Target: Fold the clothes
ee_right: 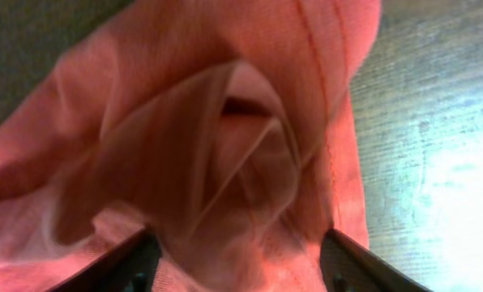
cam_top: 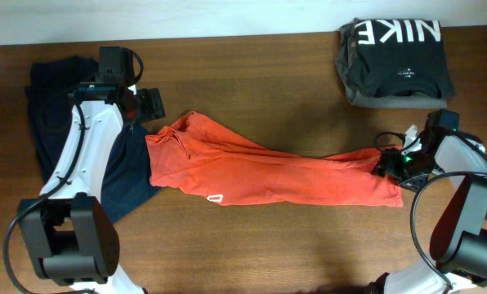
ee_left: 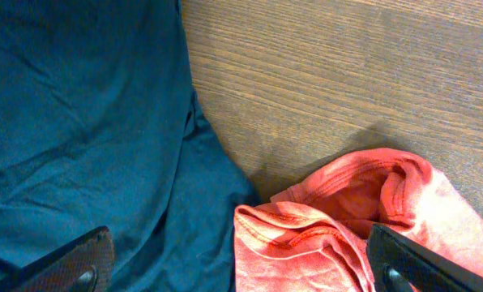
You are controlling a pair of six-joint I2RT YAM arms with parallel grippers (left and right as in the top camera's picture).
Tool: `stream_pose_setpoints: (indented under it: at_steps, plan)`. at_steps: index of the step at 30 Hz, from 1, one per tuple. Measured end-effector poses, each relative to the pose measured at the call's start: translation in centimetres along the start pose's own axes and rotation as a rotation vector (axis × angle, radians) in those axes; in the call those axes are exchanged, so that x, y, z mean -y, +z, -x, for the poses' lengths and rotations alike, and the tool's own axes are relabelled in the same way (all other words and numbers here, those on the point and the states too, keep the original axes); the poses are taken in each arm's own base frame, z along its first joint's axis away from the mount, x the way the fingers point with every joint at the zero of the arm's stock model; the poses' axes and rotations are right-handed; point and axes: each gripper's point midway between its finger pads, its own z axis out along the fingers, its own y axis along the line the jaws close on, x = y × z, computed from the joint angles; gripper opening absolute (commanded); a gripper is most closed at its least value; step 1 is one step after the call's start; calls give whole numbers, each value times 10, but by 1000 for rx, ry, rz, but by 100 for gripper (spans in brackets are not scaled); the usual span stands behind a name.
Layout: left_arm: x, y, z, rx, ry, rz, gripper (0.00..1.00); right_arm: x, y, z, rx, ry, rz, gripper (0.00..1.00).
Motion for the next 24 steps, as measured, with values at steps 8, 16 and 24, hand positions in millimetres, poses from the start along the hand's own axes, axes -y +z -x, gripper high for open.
stream_pose_setpoints:
  at_steps: [8,16,24]
  plan:
    - [0,0,1,5,-1,0,99,10,5,11,62,55,-39,4]
    - [-1,0,-4,-18,3,5,99,64,-47,52,192,230,21,4]
    - [-2,0,-5,-19,3,8,99,-17,-86,41,47,-12,188,4]
